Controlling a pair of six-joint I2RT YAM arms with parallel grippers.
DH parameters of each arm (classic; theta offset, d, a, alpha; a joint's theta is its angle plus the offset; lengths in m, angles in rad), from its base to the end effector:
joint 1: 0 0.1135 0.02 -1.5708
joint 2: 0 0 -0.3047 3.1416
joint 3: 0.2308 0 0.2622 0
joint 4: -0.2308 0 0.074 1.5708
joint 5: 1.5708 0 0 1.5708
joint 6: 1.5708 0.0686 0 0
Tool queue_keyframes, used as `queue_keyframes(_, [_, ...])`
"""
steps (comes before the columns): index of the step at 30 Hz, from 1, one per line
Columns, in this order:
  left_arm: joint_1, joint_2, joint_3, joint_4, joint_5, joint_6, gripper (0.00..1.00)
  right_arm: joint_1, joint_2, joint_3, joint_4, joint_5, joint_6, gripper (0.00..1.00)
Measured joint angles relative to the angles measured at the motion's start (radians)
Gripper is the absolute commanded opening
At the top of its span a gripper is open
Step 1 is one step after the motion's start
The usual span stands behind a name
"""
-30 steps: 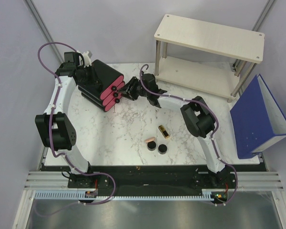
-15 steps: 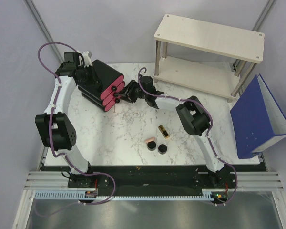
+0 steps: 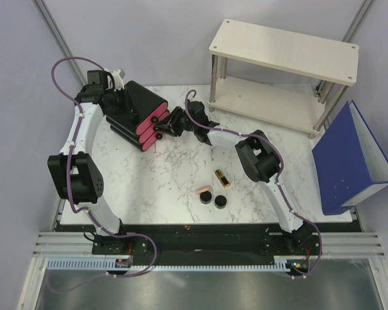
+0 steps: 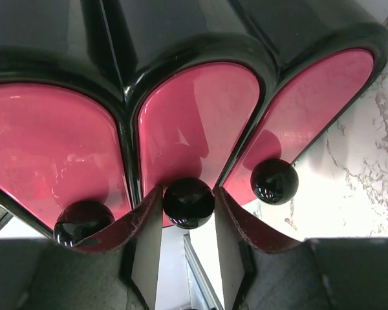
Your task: Organize the makeup
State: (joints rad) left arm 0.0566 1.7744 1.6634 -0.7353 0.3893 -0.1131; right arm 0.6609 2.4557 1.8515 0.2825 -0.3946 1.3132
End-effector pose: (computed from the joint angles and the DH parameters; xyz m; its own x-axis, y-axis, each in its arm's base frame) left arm 0.4338 -0.0015 0.3403 -0.7653 -0.1479 -0.6265 0.1132 0.9271 -0.3572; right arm 0.4813 0.4077 0.1674 -0.8900 0.4388 -0.1241 0.0237 0.3163 0.9484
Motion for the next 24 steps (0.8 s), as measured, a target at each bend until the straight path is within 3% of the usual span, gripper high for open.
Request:
queue_keyframes(8, [0.000,0.000,0.006,-0.011,-0.011,0.000,0.18,-0.004,0.012,0.017,-0.011,-0.024,0.007,0.05])
queue_keyframes(17, [0.000,0.000,0.007,-0.014,-0.018,0.000,0.18,-0.004,-0.015,-0.068,0.076,-0.016,0.019,0.03])
queue_keyframes(24, [0.000,0.001,0.008,-0.015,-0.017,-0.001,0.18,-0.010,-0.124,-0.263,0.146,-0.005,0.018,0.03])
